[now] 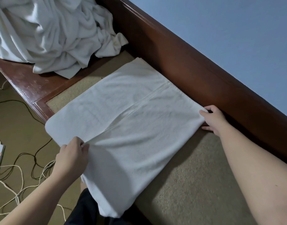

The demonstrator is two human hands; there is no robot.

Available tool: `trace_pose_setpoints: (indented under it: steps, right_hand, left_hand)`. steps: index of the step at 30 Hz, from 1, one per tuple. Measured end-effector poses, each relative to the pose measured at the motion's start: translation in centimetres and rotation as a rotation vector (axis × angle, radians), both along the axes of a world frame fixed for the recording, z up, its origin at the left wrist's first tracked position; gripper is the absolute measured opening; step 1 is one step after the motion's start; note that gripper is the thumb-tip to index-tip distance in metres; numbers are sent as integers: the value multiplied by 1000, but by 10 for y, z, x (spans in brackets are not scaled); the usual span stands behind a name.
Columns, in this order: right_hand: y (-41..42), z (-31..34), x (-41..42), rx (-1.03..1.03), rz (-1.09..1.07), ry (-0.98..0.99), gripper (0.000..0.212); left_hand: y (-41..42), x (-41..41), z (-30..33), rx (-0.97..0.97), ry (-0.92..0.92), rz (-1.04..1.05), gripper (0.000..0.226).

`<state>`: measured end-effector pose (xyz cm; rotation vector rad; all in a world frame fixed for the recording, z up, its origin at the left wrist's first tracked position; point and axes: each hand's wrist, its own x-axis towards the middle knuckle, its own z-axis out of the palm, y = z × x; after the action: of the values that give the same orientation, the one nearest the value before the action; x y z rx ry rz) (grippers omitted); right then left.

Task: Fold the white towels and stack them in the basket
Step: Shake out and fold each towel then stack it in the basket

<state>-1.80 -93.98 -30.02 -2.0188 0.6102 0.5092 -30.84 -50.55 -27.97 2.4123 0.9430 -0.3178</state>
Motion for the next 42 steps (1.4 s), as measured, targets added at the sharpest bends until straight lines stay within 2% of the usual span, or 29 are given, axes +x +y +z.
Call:
trace_pose_setpoints:
  steps: [3,5,7,8,10,11,12,14,17,23,26,31,33,35,37,39,42]
  right_hand:
    - [-6,-2,3,120,-77,29,24]
    - [-9,-1,2,174,-111,38,26]
    - [-12,-2,-1,235,-165,31,24]
    - [-14,-2,-4,268,-199,24,26]
    - [-17,-4,-7,305,-255,-5,31]
    - [-16,-4,-9,304,-262,-17,30]
    - [-13,-3,-10,277,-242,-22,27]
    - [-4,3,-13,191,-126,-19,18]
    - [3,9,-12,141,-19,-3,7]
    - [-15,7,-13,287,-211,29,8]
    - [-12,5,-14,259,-214,4,7]
    - [-3,6,-9,80,-97,1,7]
    - [-1,8,-8,-132,0,-58,11]
    - [9,16,-7,-438,201,-110,17]
    - [28,25,-3,-708,395,-74,30]
    - [55,35,0,-878,523,-12,44]
    - [96,48,6,-1001,720,-134,44]
  left_hand:
    - [-4,9,10,-56,189,14,24]
    - [-1,10,10,39,319,-133,41]
    - [6,7,7,63,282,-235,49]
    - [11,3,7,-47,190,-233,49]
    - [17,-6,11,-425,24,-150,50]
    - [18,-10,13,-567,0,-122,49]
    - [18,-13,15,-622,7,-118,47]
    - [16,-20,10,-522,51,-161,50]
    - [15,-26,0,-234,158,-216,50]
    - [19,-18,11,-286,-93,-30,29]
    - [20,-11,12,-250,-75,-46,37]
    - [14,14,11,-192,51,-107,56]
    - [10,28,6,-154,69,-139,51]
    - [8,40,0,-145,117,-177,41]
    - [9,47,-4,-153,165,-186,32]
    - [14,44,-5,-158,201,-179,28]
    - [25,28,-1,-153,227,-170,27]
